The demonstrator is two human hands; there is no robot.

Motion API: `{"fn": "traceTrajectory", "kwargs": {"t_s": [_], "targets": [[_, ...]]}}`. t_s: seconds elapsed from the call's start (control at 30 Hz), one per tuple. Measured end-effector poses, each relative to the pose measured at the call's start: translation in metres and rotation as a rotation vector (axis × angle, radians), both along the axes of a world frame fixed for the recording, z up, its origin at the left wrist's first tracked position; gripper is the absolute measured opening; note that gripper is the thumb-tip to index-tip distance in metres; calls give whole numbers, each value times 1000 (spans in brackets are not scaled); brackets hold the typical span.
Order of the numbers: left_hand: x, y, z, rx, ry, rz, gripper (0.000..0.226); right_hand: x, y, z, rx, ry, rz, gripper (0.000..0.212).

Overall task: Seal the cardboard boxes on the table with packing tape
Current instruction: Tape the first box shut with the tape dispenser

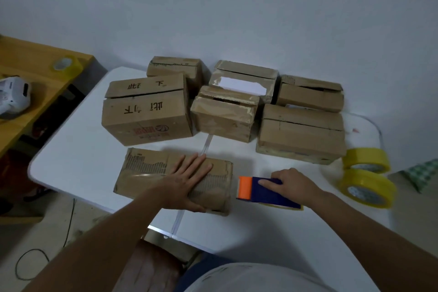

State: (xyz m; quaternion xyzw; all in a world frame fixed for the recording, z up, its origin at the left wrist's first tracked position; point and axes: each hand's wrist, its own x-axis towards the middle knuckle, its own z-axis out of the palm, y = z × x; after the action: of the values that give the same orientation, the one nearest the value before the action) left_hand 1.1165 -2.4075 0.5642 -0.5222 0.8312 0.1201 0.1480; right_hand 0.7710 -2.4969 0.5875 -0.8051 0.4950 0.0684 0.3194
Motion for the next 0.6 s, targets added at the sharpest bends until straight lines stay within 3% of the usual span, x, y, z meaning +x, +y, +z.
{"fn": "traceTrajectory", "kwargs": {"t_s": [0.2, 0.33, 0.47, 0.6], "targets": [[-13, -1, 11, -7, -5, 49, 115, 10, 4, -7, 5, -5, -14, 61], [-66, -5, 11, -55, 168, 240, 92, 17, 7, -8, 6, 6, -12, 58], [-108, -7, -7, -41, 201, 531, 74, 21, 11, -9, 11, 30, -15, 53], [-81, 4, -10, -60, 191, 465, 70, 31, 19, -7, 55, 8, 1, 54]]}}
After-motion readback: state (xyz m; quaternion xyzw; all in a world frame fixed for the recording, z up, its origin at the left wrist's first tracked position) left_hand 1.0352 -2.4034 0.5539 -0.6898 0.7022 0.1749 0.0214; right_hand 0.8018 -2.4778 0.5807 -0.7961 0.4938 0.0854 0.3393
